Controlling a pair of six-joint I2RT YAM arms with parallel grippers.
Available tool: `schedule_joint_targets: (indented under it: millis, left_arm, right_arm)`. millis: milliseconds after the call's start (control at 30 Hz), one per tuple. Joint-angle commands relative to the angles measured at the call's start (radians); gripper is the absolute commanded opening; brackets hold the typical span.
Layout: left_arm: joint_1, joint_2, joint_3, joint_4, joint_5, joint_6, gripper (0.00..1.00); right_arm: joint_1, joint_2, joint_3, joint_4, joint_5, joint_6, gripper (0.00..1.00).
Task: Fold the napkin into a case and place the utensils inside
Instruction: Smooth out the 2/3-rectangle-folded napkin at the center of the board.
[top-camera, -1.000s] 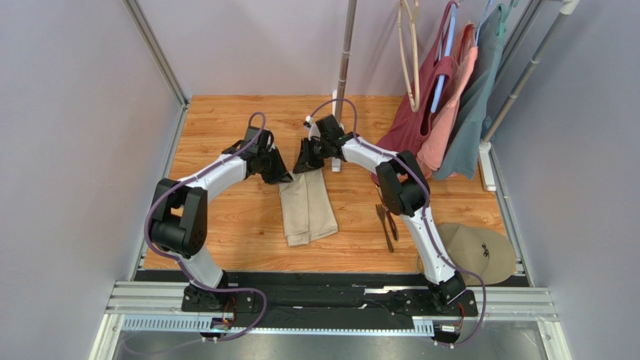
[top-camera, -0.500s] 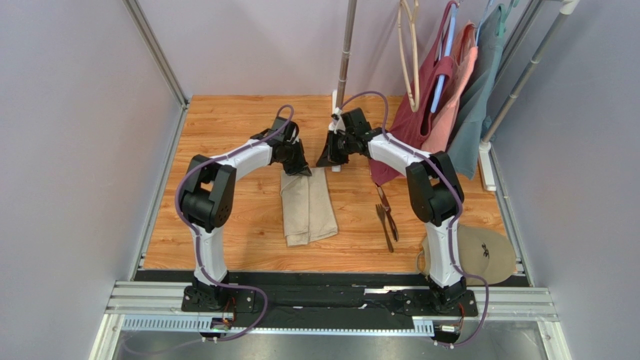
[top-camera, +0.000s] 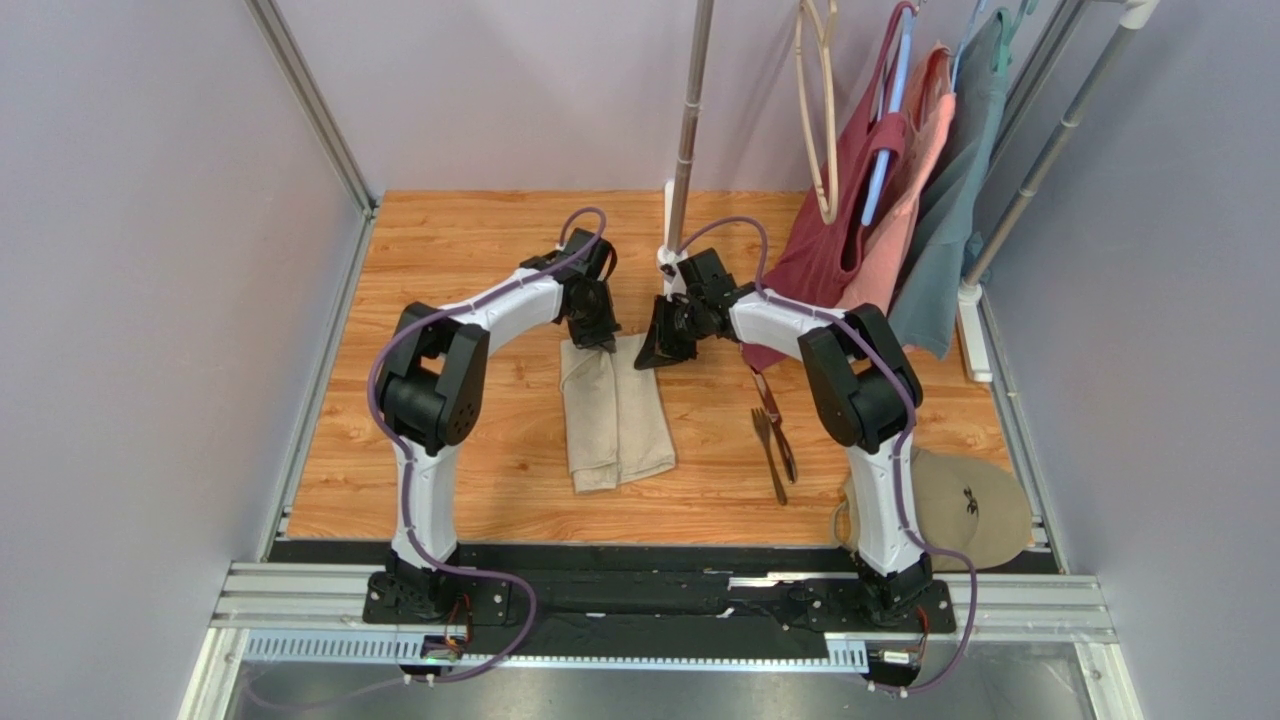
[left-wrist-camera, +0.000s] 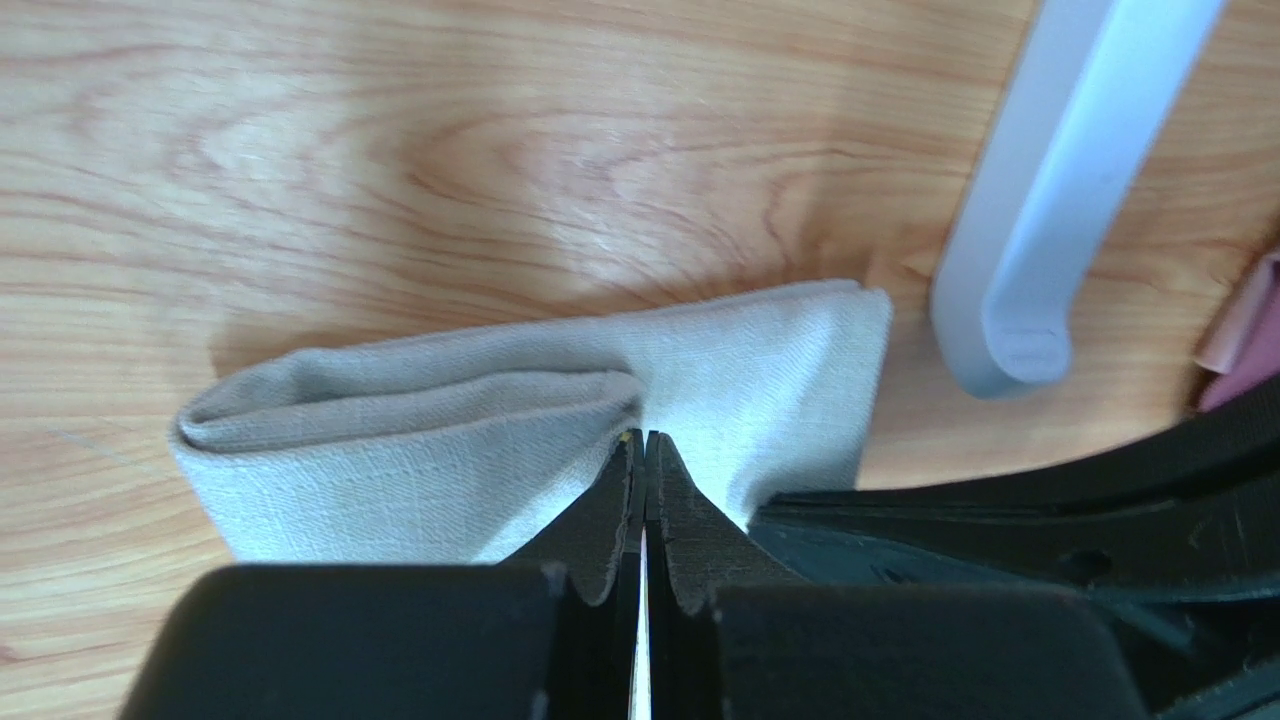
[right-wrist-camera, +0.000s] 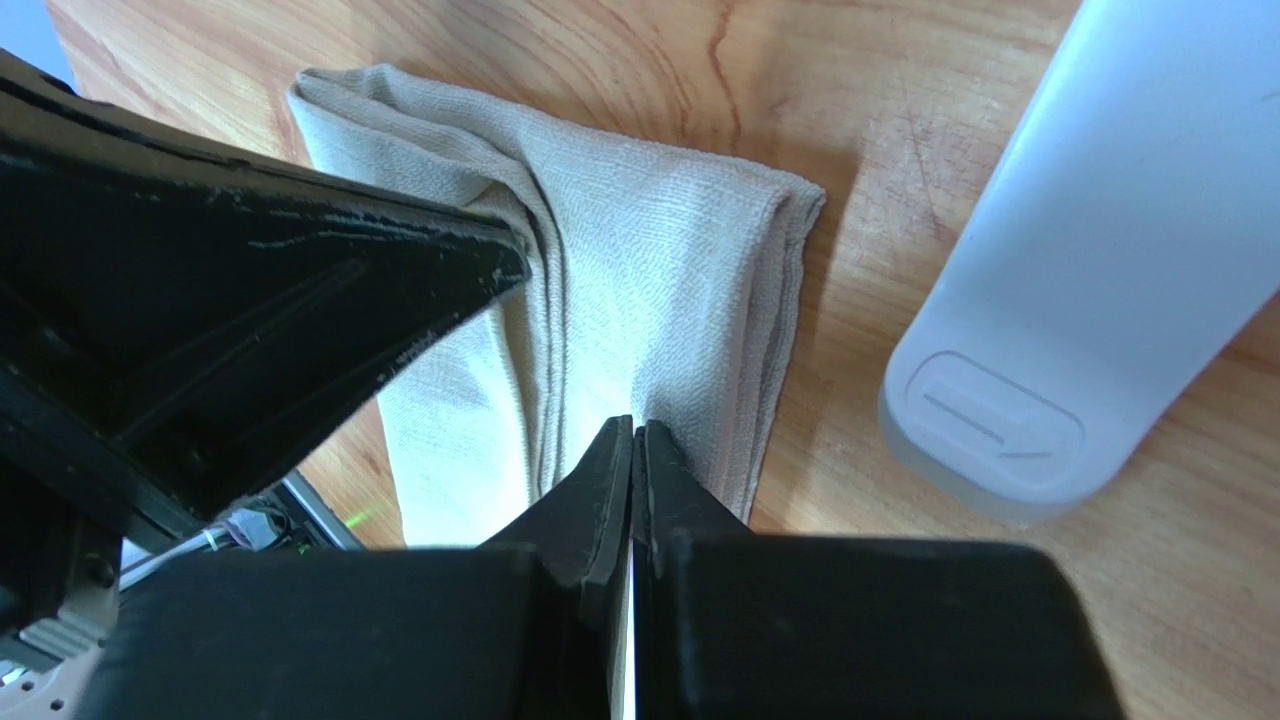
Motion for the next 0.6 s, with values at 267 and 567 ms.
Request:
schedule_joint_targets:
  millis: [267,567]
  left_arm:
    - [-0.001,0.072,0.105,-0.125,-0.170,0.059,0.00]
    - [-0.001,0.042,0.128,-0.205,-0.305,0.068,0.00]
  right_arm:
    - [0.005,0.034,-0.013,0.066,-0.003,0.019,0.00]
    - [0.008,0.048,-0.015,0.069,0.004,0.034,0.00]
